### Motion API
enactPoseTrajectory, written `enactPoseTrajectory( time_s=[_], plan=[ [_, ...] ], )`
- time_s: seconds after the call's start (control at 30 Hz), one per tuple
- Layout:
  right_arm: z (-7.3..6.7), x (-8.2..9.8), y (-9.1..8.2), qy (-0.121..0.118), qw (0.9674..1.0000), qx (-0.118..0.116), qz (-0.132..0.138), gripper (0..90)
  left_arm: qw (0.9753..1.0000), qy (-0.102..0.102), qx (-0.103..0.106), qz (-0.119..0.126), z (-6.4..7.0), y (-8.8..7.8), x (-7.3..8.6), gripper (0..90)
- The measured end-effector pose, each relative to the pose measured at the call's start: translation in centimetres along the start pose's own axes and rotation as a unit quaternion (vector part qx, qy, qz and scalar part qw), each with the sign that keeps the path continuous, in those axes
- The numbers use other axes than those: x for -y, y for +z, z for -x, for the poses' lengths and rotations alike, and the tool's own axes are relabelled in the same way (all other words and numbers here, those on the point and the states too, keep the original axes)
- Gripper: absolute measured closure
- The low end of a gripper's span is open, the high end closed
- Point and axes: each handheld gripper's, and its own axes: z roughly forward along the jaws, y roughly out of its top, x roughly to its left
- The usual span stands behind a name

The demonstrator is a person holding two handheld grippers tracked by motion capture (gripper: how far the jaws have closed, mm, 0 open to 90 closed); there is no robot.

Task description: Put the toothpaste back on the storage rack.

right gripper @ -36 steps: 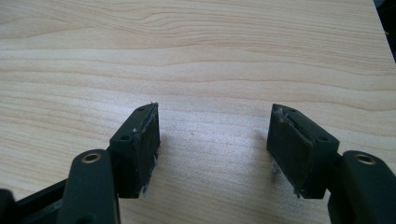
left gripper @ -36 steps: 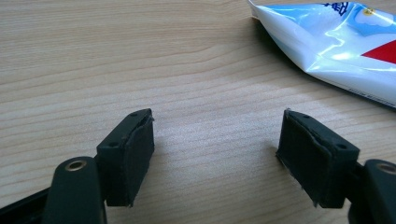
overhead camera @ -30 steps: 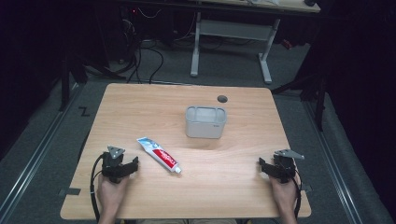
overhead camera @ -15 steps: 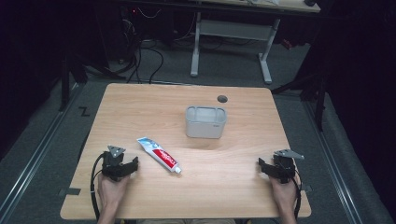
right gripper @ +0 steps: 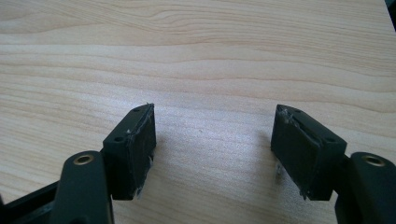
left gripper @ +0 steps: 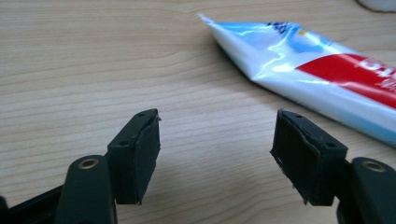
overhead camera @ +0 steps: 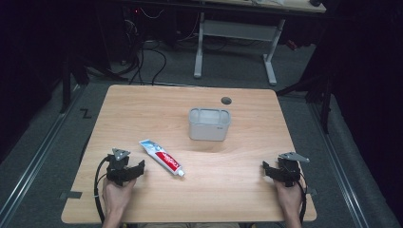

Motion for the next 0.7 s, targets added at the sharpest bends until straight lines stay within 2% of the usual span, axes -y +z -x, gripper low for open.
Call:
enactPoseTrajectory(
  time_s=[0.23, 0.3, 0.53, 0.7],
  plan=[
    [0.0, 0.0, 0.0, 0.000, 1.0000, 0.000, 0.001, 31.0, 0.9998, -0.007, 0.017, 0.003, 1.2, -0.2, -1.1, 28.3],
    [0.0, 0.0, 0.0, 0.000, 1.0000, 0.000, 0.001, 31.0, 0.9996, -0.014, 0.024, -0.006, 1.6, 0.0, -1.4, 28.1],
    [-0.1, 0.1, 0.0, 0.000, 1.0000, 0.000, 0.001, 31.0, 0.9990, -0.012, 0.034, -0.026, 2.7, 0.5, -2.5, 26.0],
    [-0.1, 0.1, 0.0, 0.001, 1.0000, 0.000, 0.001, 31.0, 0.9990, -0.003, 0.026, -0.035, 3.6, 0.9, -3.5, 23.1]
  ],
)
